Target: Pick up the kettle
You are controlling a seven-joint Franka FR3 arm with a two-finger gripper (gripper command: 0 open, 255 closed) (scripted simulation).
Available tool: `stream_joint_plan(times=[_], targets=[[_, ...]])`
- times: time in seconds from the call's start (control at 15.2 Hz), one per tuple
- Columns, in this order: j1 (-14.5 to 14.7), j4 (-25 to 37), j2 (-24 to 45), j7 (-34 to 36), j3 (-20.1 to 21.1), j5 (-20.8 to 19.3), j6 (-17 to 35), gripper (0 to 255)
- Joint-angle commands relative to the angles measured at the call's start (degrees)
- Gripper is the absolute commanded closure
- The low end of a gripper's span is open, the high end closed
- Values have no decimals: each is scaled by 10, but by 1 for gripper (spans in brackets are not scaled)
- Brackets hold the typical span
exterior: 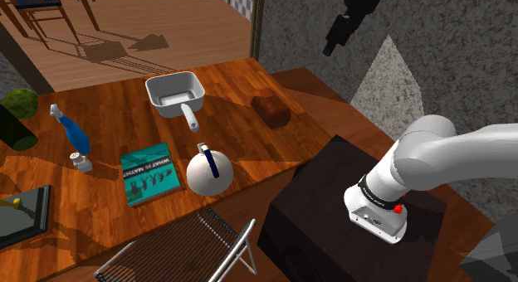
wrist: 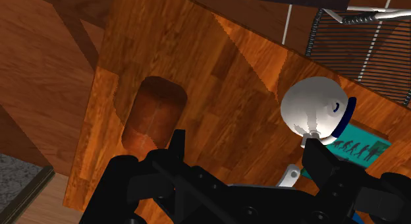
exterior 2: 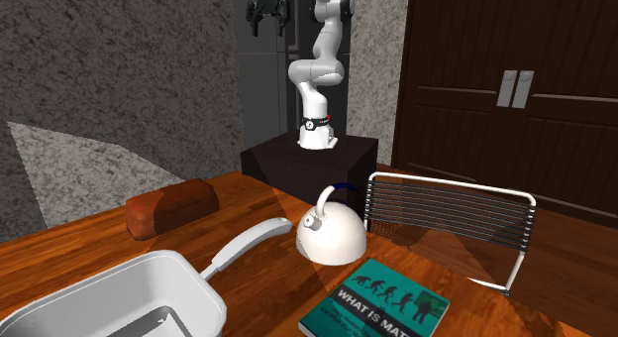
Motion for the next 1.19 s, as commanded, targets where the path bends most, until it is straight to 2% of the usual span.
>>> stream_joint_plan(times=[0.0,0.59,1.12], targets=[[0,0,0,0,0,0,0,0],[14,-69,70,130,95,44,127,0],[17,-72,193,249,182,60,243,0]])
